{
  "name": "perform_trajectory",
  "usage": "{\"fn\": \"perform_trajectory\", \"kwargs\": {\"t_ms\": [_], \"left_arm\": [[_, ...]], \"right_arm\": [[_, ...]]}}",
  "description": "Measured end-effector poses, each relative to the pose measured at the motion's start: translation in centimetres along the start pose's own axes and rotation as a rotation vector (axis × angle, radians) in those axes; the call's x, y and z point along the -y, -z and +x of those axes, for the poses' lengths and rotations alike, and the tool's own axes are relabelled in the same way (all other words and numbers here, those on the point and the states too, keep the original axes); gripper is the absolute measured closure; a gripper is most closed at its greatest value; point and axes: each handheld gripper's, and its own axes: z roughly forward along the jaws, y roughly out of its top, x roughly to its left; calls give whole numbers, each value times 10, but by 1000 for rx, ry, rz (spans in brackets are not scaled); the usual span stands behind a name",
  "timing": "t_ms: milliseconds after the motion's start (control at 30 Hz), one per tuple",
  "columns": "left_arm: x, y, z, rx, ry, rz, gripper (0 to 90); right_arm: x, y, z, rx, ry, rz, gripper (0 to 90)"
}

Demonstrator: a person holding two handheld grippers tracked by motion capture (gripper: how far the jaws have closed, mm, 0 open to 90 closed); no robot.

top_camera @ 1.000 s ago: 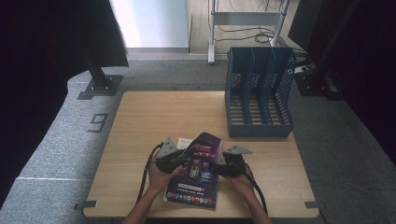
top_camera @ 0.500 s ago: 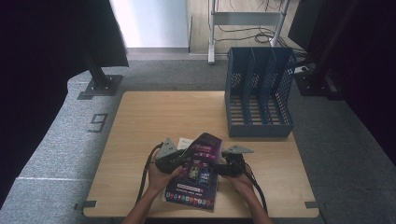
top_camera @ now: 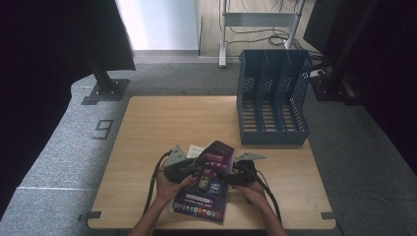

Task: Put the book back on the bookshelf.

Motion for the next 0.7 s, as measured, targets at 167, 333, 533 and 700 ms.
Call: {"fn": "perform_trajectory", "kwargs": {"t_ms": [167,333,533,700], "left_arm": [[2,-2,6,5,33,24,873],[8,-6,14,-21,56,61,871],[17,-14,24,-36,80,116,868],[22,-19,30,-45,100,147,867]], "right_arm": [[0,0,1,15,5,6,152],[1,-2,4,55,18,7,172],[2,-3,6,84,35,9,207],[3,-4,5,90,33,16,209]]}}
